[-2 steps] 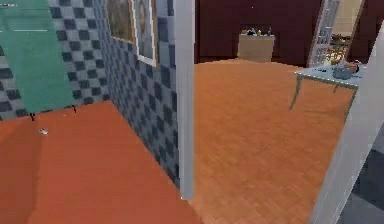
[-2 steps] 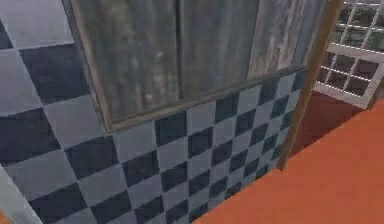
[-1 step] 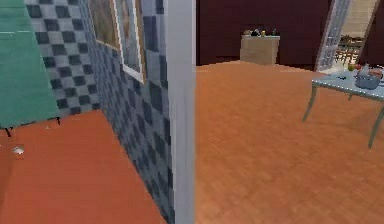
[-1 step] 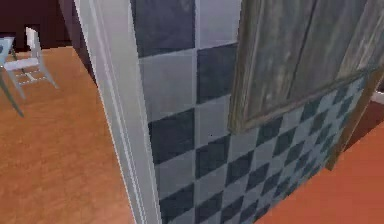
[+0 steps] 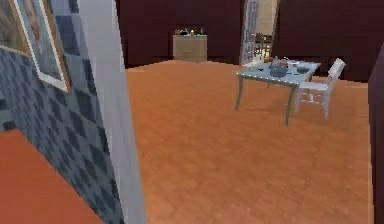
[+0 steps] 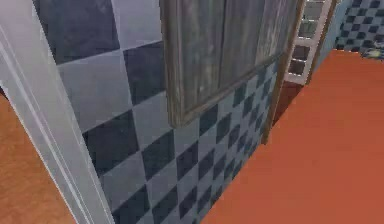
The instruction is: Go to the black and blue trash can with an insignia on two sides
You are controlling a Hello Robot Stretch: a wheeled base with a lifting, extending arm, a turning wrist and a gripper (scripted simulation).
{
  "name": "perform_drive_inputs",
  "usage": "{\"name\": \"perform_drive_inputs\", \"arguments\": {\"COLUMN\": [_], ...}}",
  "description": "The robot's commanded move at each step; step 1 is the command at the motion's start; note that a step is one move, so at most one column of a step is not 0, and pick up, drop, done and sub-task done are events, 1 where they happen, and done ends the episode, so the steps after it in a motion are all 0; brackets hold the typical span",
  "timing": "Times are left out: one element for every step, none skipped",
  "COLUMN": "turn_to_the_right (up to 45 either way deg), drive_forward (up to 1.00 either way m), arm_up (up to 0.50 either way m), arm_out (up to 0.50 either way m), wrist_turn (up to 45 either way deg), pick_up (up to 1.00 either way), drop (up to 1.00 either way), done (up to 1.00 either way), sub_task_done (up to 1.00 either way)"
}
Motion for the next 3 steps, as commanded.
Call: {"name": "perform_drive_inputs", "arguments": {"turn_to_the_right": [0.0, 42.0, 0.0], "drive_forward": [0.75, 0.0, 0.15], "arm_up": [0.0, 0.0, 0.0], "arm_out": [0.0, 0.0, 0.0], "wrist_turn": [0.0, 0.0, 0.0], "pick_up": [0.0, 0.0, 0.0], "drop": [0.0, 0.0, 0.0], "done": [0.0, 0.0, 0.0], "sub_task_done": [0.0, 0.0, 0.0]}}
